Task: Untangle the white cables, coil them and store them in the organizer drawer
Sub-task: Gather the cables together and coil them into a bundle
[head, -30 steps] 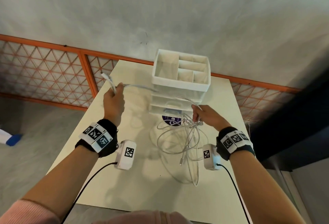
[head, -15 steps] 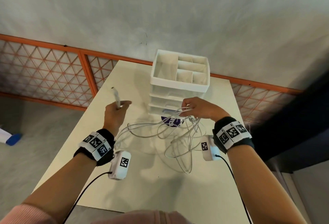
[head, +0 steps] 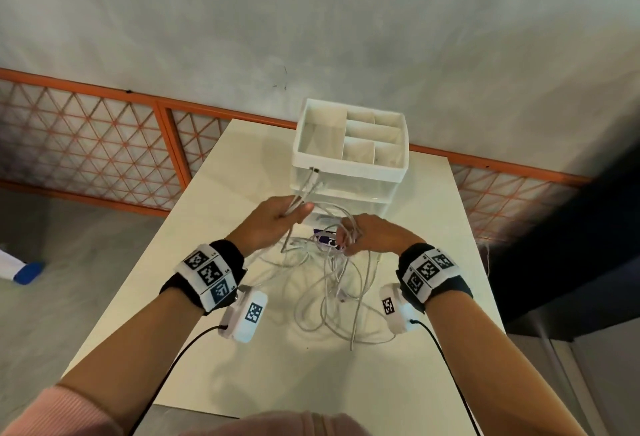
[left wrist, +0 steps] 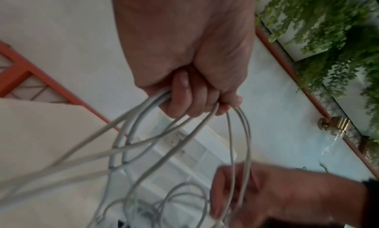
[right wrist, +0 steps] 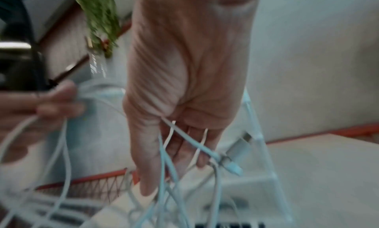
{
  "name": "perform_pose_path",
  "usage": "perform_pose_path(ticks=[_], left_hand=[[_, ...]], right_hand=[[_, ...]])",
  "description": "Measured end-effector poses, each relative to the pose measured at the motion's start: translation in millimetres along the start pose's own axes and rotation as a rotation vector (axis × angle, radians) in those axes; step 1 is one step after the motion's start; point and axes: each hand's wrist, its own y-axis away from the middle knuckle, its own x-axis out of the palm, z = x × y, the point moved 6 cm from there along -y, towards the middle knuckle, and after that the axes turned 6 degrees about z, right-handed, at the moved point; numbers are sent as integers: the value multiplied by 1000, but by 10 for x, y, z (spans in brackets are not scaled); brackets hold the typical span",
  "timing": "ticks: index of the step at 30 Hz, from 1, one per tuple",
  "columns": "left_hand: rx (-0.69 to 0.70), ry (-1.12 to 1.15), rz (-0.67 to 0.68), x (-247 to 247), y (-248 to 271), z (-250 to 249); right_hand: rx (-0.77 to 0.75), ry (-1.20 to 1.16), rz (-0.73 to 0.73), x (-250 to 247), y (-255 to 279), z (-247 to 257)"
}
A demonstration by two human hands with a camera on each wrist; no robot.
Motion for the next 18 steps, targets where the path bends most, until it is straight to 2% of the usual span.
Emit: perform_pose_path(ticks=[6,10,14,18], left_hand=[[41,-46,-170,-450,46,-122],[34,-236,-214,-688,91,-118],[-114,-416,-310,-883,146,117],[-293,-580,-330,-900,256,344]], right_hand=[[149,11,-28,282,-7,-628],[245,41,-5,462,-4,-909],[277,-14,-54,512,-92,-912],[175,20,-109,509,-188,-760]])
